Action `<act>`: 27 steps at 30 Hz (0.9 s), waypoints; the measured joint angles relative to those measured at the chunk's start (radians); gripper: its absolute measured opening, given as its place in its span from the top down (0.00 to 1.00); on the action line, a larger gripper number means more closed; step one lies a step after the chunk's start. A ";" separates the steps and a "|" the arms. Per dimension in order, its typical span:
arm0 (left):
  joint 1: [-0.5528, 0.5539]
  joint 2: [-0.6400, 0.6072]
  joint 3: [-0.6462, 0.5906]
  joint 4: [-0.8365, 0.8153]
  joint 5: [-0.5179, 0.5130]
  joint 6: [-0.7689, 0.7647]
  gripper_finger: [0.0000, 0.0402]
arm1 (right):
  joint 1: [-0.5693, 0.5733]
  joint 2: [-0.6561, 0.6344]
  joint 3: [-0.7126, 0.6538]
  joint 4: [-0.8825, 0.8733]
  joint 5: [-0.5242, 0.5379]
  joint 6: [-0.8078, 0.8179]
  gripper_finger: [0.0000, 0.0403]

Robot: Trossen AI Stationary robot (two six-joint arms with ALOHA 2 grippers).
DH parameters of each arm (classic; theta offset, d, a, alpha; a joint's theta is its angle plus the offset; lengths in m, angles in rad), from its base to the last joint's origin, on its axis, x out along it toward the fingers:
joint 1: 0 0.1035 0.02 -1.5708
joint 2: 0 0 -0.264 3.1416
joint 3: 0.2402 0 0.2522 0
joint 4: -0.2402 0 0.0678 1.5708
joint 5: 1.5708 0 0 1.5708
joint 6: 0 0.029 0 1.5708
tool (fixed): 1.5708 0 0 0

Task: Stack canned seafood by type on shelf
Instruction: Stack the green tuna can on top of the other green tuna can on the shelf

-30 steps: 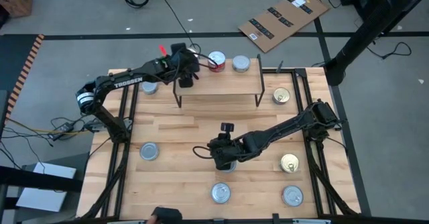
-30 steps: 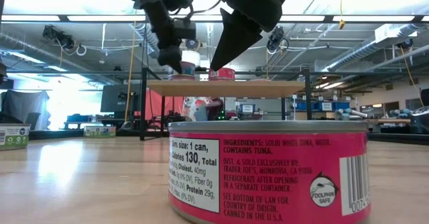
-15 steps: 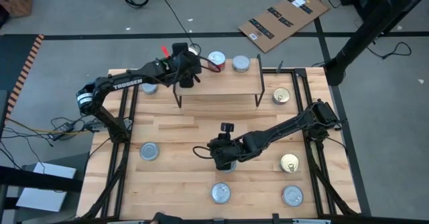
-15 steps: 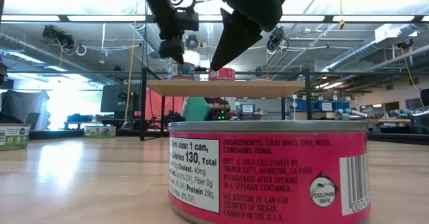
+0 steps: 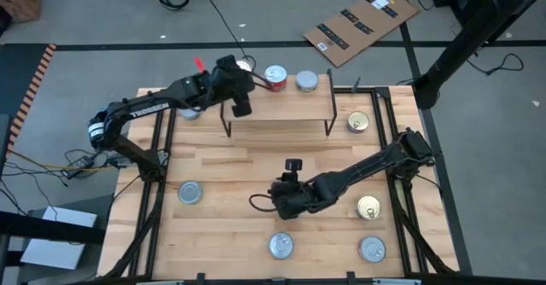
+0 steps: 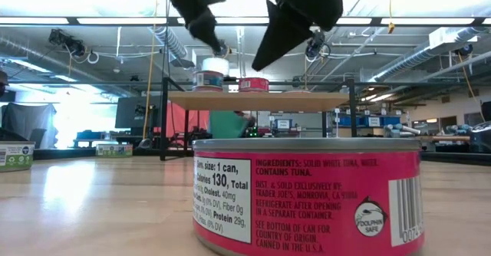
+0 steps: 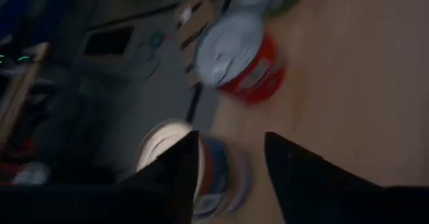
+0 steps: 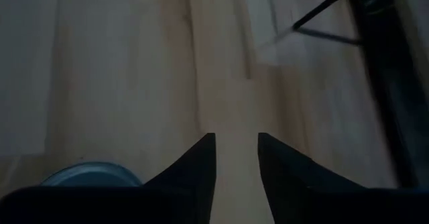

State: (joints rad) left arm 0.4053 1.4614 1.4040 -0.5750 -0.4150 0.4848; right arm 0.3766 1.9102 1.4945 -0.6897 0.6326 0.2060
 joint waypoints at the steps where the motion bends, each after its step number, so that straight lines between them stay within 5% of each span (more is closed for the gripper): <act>1: -0.008 -0.006 0.000 0.014 0.032 -0.022 0.63 | 0.005 -0.001 0.000 0.001 0.011 -0.011 0.72; 8: -0.081 -0.011 -0.002 0.191 0.166 -0.050 0.90 | 0.011 -0.001 -0.025 0.006 0.021 -0.025 0.97; 11: -0.099 -0.011 -0.002 0.270 0.216 -0.052 0.98 | 0.010 -0.001 -0.055 0.018 0.028 -0.023 0.97; 20: -0.131 -0.007 -0.002 0.402 0.319 -0.071 0.97 | 0.004 -0.117 -0.256 0.250 -0.021 -0.023 0.99; 27: -0.150 -0.005 -0.199 0.805 0.368 -0.090 0.98 | -0.025 -0.309 -0.533 0.589 -0.123 -0.018 0.99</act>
State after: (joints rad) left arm 0.2555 1.4559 1.2047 0.2298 -0.0472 0.3943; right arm 0.3520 1.6014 0.9619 -0.1004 0.5098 0.1878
